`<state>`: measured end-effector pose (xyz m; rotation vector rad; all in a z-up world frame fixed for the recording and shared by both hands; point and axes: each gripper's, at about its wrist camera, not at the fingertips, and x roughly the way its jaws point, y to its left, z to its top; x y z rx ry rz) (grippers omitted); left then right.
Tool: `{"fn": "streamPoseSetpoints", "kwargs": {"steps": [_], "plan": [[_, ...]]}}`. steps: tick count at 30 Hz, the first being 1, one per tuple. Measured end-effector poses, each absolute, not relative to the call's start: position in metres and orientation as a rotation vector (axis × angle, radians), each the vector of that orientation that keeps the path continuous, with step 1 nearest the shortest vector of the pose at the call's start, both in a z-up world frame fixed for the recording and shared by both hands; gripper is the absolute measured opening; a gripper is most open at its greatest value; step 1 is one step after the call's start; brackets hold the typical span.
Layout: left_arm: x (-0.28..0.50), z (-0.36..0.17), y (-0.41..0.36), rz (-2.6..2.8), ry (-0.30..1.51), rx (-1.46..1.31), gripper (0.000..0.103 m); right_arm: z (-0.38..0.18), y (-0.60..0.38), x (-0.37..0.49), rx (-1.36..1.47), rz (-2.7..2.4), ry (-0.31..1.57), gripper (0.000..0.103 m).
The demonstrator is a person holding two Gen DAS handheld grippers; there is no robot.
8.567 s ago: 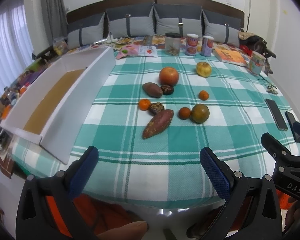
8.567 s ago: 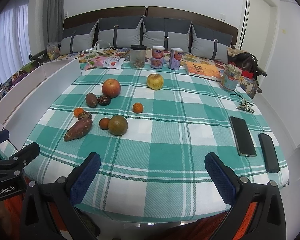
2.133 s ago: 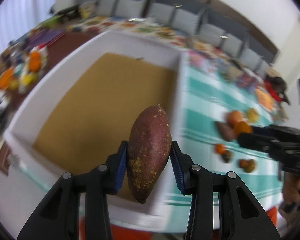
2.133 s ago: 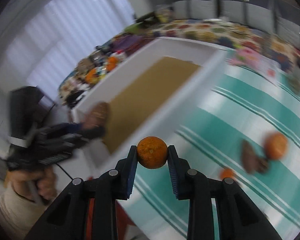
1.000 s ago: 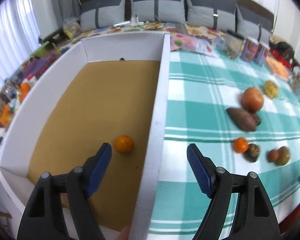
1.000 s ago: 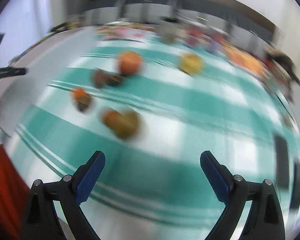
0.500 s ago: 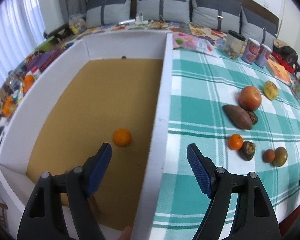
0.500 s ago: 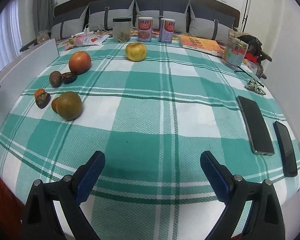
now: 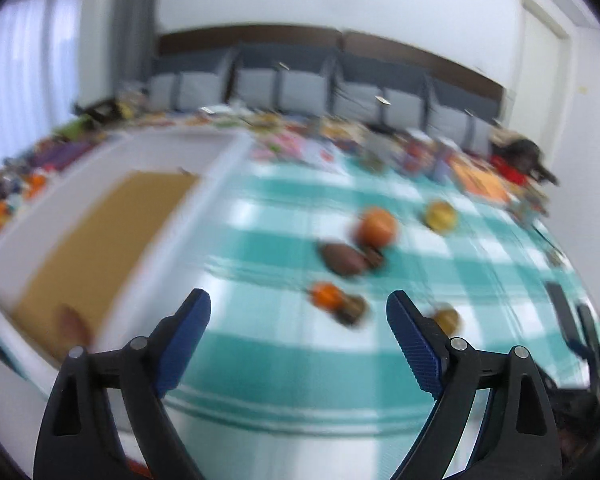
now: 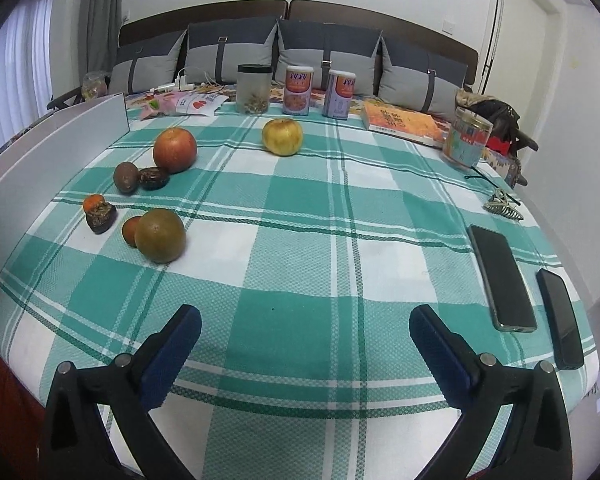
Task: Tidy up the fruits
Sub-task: 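Withdraw both tools from the box back over the table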
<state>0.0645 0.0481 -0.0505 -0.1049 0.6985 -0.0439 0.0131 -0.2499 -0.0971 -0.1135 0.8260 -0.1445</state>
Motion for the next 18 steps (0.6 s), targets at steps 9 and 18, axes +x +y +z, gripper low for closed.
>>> {"fn": "streamPoseSetpoints", "kwargs": {"steps": [9, 18], "plan": [[0.057, -0.12, -0.007, -0.171, 0.864, -0.059, 0.091, -0.102, -0.254, -0.001, -0.093, -0.164, 0.825, 0.103], [0.053, -0.132, -0.01, -0.149, 0.852, -0.022, 0.091, -0.099, -0.257, 0.001, -0.08, -0.187, 0.8, 0.103]]}}
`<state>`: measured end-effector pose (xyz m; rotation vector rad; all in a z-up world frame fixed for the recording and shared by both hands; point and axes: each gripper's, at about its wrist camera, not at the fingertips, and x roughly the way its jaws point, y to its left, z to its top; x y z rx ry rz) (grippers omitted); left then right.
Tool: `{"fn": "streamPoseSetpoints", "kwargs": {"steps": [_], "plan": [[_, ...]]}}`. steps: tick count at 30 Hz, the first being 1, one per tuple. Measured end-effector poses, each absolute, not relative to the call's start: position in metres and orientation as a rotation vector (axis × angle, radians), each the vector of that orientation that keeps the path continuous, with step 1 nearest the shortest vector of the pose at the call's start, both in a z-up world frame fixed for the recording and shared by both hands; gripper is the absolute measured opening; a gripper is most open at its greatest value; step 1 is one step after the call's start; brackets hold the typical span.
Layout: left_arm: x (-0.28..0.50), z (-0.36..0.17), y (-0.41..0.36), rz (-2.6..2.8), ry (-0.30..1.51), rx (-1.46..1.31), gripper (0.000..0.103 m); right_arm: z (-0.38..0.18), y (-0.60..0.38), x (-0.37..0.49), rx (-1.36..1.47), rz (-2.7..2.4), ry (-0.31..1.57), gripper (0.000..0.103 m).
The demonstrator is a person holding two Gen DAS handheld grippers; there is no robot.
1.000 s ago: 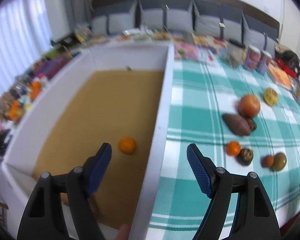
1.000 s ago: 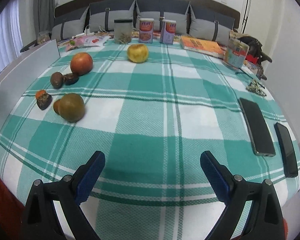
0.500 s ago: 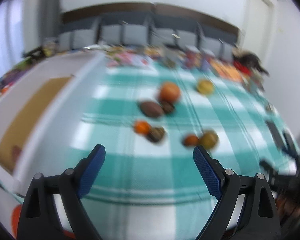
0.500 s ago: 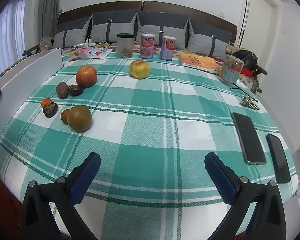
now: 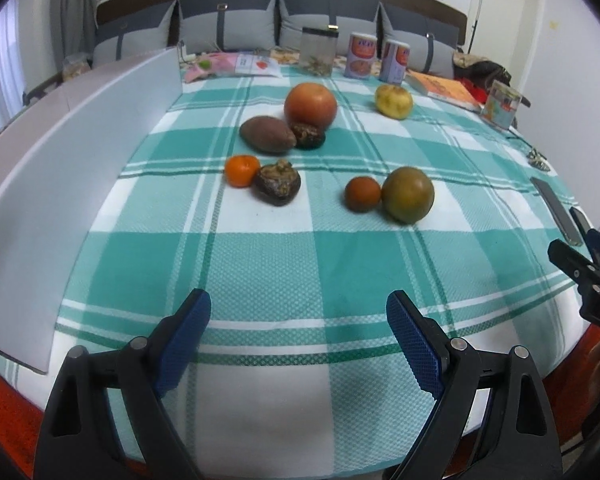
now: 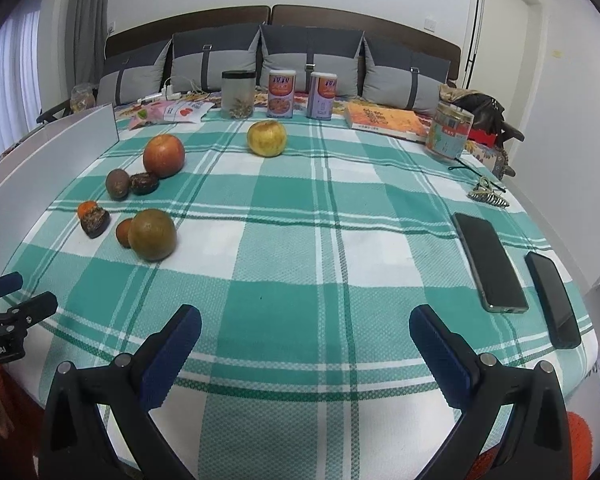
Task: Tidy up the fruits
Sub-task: 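Withdraw both tools from the box back over the table, then grasp the dark shriveled fruit with the left tool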
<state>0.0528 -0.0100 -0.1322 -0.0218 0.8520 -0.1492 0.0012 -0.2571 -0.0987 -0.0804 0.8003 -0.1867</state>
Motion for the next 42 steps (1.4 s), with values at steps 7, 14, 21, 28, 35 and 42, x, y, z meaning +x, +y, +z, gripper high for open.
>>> {"fn": "streamPoseSetpoints", "kwargs": {"steps": [7, 14, 21, 28, 35, 42], "plan": [[0.052, -0.131, -0.012, -0.173, 0.841, -0.015, 0.091, -0.099, -0.257, 0.002, -0.086, -0.189, 0.804, 0.103], [0.053, -0.129, -0.009, -0.183, 0.848, -0.042, 0.091, -0.1, -0.257, 0.002, -0.087, -0.196, 0.803, 0.103], [0.055, -0.129, -0.009, -0.199, 0.869, -0.063, 0.091, -0.1, -0.255, 0.002, -0.097, -0.186, 0.798, 0.103], [0.064, -0.135, 0.001, -0.196, 0.896, -0.094, 0.091, -0.11, -0.25, 0.006, -0.107, -0.121, 0.831, 0.103], [0.083, -0.14, 0.008, -0.236, 0.921, -0.084, 0.091, -0.122, -0.248, 0.008, -0.103, -0.107, 0.868, 0.103], [0.142, -0.142, 0.018, -0.226, 0.913, -0.127, 0.089, -0.129, -0.246, 0.007, -0.117, -0.093, 0.889, 0.103]]}}
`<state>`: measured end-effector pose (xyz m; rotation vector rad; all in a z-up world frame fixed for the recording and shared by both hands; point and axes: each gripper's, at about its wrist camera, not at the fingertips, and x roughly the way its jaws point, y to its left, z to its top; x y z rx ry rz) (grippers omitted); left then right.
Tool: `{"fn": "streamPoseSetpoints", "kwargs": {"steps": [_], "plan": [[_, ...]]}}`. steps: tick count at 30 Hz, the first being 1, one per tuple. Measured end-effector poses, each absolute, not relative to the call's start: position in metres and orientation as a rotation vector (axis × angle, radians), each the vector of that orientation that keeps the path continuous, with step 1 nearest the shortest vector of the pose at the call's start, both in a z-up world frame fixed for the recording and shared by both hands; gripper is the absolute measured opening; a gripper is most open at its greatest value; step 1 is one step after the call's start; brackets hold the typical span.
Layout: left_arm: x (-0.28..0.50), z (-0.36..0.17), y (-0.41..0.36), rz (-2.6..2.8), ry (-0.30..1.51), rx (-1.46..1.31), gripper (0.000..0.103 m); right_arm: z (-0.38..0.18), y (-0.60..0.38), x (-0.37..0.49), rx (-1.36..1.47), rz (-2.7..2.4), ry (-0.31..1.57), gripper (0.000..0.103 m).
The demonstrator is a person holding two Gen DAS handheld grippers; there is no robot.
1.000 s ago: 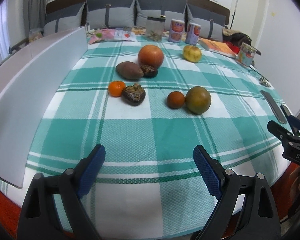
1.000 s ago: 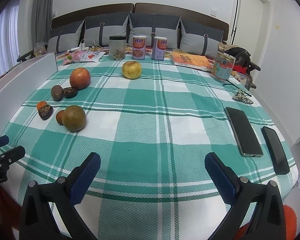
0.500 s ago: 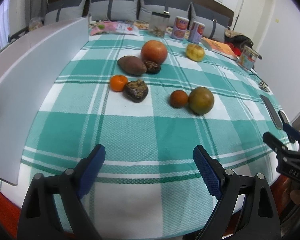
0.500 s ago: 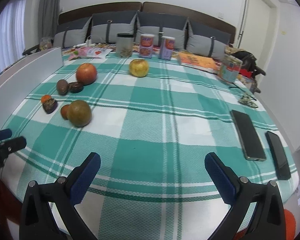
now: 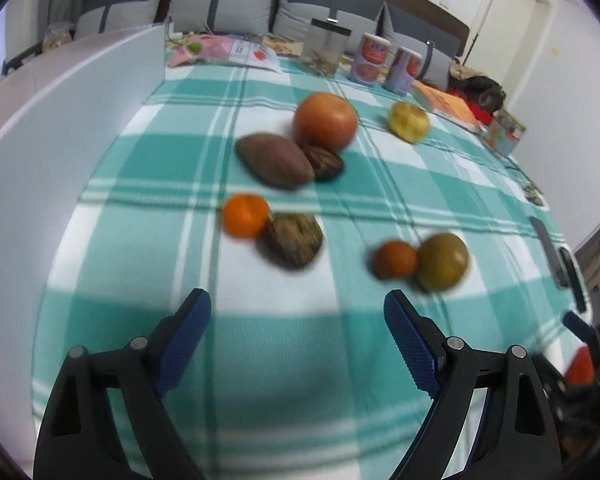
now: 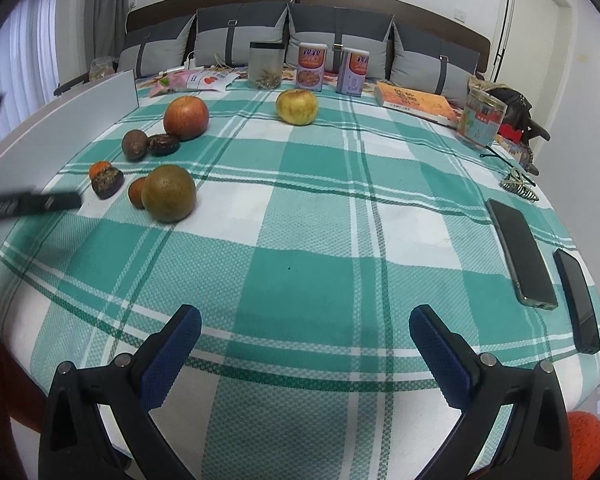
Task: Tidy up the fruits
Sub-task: 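Grasp the dark shriveled fruit with the left tool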
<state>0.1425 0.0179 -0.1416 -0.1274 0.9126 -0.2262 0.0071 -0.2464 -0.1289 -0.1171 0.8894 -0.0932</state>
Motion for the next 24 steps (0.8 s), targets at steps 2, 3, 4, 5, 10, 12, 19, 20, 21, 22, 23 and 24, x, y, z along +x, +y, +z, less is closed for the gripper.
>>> {"fn": "streamPoseSetpoints", "kwargs": {"steps": [2, 3, 4, 5, 10, 12, 19, 20, 21, 22, 23, 24], "plan": [[0.153, -0.147, 0.018, -0.211, 0.917, -0.126, 0.089, -0.129, -0.247, 0.006, -0.118, -0.089, 0.891, 0.103], [0.16, -0.151, 0.017, -0.205, 0.927, -0.13, 0.089, -0.129, -0.247, 0.006, -0.118, -0.088, 0.891, 0.103], [0.165, -0.154, 0.017, -0.201, 0.937, -0.13, 0.088, -0.129, -0.248, 0.005, -0.116, -0.086, 0.891, 0.103], [0.169, -0.158, 0.015, -0.198, 0.943, -0.125, 0.082, -0.129, -0.248, 0.005, -0.114, -0.086, 0.89, 0.103], [0.179, -0.161, -0.001, -0.195, 0.92, -0.065, 0.07, -0.13, -0.253, 0.005, -0.094, -0.095, 0.9, 0.103], [0.182, -0.161, -0.007, -0.204, 0.913, -0.036, 0.045, -0.131, -0.254, 0.006, -0.09, -0.097, 0.902, 0.103], [0.165, -0.152, -0.003, -0.241, 0.95, -0.003, 0.043, -0.127, -0.255, 0.006, -0.083, -0.095, 0.889, 0.103], [0.157, -0.149, 0.0, -0.252, 0.956, 0.005, 0.043, -0.128, -0.256, 0.007, -0.077, -0.094, 0.891, 0.103], [0.153, -0.147, 0.001, -0.258, 0.957, 0.005, 0.043, -0.128, -0.256, 0.008, -0.071, -0.092, 0.895, 0.103], [0.147, -0.145, 0.004, -0.262, 0.958, 0.004, 0.043, -0.129, -0.256, 0.009, -0.064, -0.09, 0.899, 0.103], [0.143, -0.144, 0.005, -0.261, 0.958, 0.004, 0.043, -0.129, -0.256, 0.009, -0.06, -0.089, 0.901, 0.103], [0.138, -0.142, 0.007, -0.259, 0.954, 0.002, 0.043, -0.13, -0.256, 0.009, -0.056, -0.087, 0.904, 0.103]]}}
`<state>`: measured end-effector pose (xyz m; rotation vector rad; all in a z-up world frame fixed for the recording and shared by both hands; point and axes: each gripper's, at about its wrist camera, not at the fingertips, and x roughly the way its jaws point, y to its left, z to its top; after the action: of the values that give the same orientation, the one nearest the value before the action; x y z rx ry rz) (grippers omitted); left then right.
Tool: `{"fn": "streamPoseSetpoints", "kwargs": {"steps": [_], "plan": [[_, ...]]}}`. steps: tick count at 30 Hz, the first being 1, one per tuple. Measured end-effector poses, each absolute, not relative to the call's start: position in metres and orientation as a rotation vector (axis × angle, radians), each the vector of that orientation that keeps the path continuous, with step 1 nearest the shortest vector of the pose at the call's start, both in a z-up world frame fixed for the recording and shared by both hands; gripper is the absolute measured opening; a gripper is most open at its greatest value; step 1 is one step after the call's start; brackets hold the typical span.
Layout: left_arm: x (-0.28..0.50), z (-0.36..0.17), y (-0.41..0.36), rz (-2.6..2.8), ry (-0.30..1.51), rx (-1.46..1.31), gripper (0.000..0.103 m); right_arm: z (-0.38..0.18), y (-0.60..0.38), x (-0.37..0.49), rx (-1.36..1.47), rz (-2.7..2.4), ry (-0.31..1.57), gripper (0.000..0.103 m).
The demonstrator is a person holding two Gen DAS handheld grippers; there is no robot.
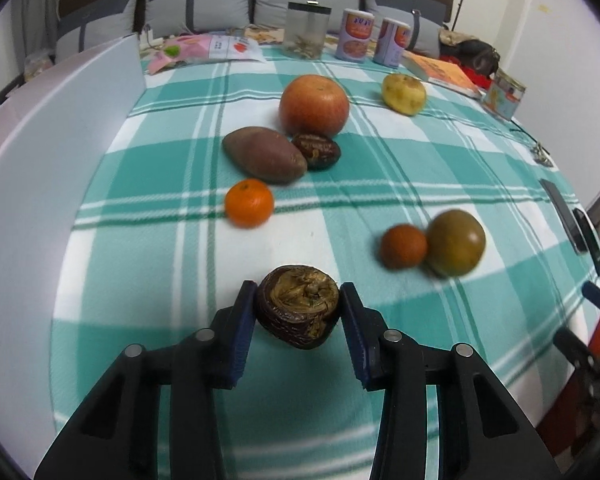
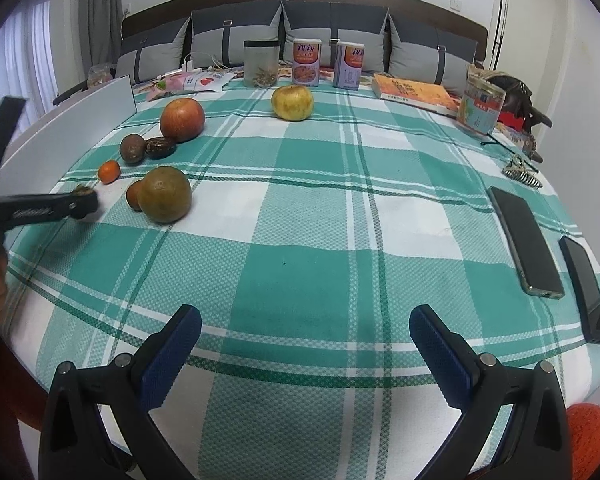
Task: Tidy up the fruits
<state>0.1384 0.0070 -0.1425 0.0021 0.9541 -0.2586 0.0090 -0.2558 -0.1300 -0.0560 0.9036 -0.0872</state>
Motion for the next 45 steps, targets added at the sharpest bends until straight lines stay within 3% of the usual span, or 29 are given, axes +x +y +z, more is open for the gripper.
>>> {"fn": "streamPoseSetpoints", "kwargs": {"steps": [22, 31, 33, 39, 45], "plan": [[0.129, -0.154, 0.009, -0.231, 0.938, 0.001, 0.045, -0.126, -0.252, 0.004, -0.075, -0.075, 0.892, 0.103], [0.126, -0.148, 0.014, -0.221, 0.926, -0.001, 0.064, -0.126, -0.251, 0.003, -0.073, -0.077, 0.891, 0.103], [0.124, -0.144, 0.014, -0.223, 0.916, -0.002, 0.074, -0.126, -0.252, 0.003, -0.072, -0.077, 0.892, 0.103], [0.116, -0.125, 0.025, -0.266, 0.9, -0.034, 0.08, -0.123, -0.26, 0.002, -0.028, -0.088, 0.889, 0.103], [0.109, -0.125, 0.031, -0.345, 0.92, 0.015, 0.08, -0.125, -0.274, 0.005, 0.037, -0.104, 0.903, 0.103]]}}
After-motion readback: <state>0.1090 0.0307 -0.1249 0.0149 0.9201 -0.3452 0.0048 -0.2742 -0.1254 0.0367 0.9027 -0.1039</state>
